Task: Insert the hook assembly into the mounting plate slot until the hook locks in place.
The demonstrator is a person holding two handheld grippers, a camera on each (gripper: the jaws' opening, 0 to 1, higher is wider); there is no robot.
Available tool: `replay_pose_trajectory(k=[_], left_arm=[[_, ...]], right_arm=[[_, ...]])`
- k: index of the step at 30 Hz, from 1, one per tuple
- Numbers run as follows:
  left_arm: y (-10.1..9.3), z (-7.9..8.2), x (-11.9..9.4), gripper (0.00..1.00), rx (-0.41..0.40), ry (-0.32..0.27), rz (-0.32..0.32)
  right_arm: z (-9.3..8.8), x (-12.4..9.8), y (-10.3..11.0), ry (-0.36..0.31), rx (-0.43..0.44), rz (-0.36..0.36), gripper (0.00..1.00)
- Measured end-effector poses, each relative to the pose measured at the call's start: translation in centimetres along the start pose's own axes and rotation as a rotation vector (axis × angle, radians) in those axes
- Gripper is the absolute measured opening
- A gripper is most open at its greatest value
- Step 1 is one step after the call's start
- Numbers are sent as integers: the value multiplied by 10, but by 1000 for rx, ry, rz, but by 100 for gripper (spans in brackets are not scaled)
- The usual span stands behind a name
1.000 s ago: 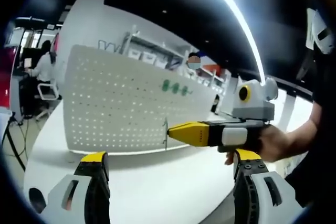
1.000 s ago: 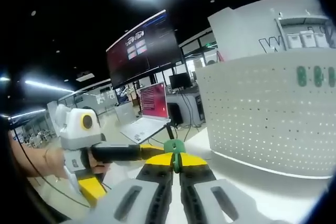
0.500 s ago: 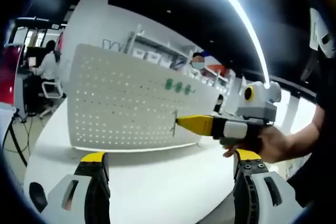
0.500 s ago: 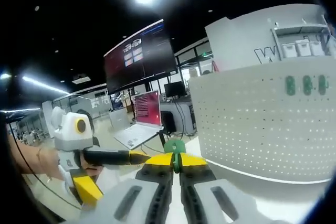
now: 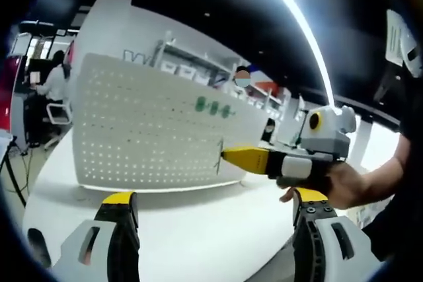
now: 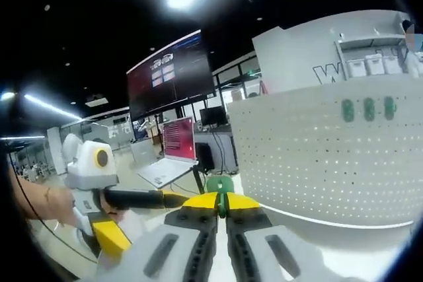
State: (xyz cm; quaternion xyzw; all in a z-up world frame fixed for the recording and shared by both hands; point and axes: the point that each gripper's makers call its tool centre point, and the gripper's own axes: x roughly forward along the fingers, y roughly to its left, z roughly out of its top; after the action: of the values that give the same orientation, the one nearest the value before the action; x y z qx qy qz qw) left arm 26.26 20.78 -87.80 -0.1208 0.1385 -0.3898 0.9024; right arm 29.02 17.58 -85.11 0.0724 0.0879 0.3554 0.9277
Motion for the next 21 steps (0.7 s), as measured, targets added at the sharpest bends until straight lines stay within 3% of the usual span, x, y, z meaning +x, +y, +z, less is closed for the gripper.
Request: replay_pose_trajectory(k=[5, 14, 21], left_arm=[[-6, 3, 6, 99, 5, -16, 0], [-5, 3, 4, 100, -2, -30, 29], [-1, 1, 3, 99, -10, -41, 54]], right_arm=[[3, -5, -13, -17, -5, -19, 0], [20, -12, -44, -105, -37, -96, 0], [30, -19, -76, -166, -70, -201, 0]])
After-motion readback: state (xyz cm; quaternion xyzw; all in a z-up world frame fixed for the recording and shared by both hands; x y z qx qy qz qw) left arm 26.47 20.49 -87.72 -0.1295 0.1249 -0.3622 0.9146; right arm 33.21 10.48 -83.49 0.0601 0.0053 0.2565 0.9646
